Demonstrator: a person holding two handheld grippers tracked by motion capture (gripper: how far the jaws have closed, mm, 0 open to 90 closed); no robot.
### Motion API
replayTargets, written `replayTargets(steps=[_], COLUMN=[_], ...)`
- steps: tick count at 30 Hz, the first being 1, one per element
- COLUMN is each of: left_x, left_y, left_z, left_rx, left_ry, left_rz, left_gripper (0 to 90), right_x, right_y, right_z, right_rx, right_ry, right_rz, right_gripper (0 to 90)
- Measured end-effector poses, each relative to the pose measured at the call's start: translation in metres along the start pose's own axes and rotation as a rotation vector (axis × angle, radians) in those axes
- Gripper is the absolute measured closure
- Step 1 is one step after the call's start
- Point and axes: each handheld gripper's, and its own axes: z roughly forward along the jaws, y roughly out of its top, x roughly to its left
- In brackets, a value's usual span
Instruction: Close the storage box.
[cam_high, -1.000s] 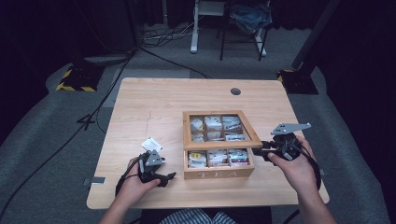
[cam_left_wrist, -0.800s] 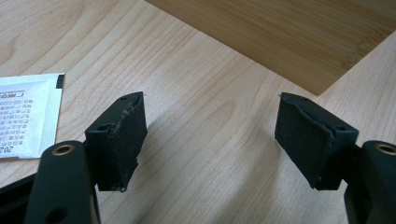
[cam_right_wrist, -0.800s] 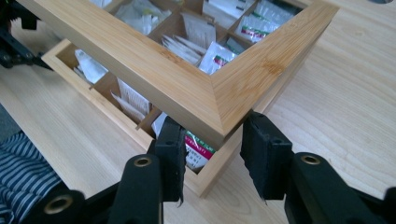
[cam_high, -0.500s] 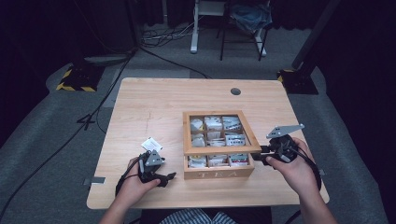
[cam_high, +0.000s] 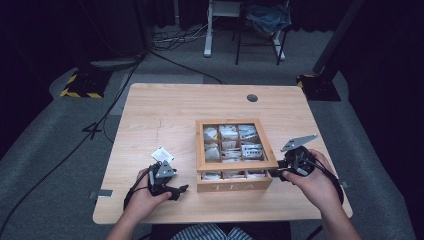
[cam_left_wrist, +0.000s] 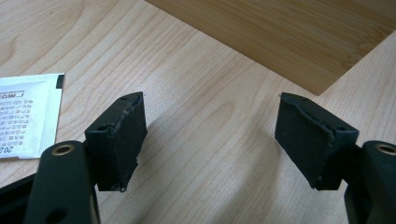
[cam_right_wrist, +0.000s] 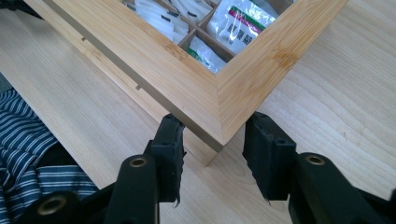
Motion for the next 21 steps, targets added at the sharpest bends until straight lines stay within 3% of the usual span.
replayTargets(steps=[21], left_x=[0.0], left_y=[0.0], left_z=[0.0], left_rx=[0.001], left_ry=[-0.001], left_rz=[-0.001], left_gripper=[25.5], right_x=[0.001], right_y=[-0.001], right_z=[0.011], right_rx=[0.105], right_ry=[0.013], right_rz=[-0.021], right_gripper=[57.4])
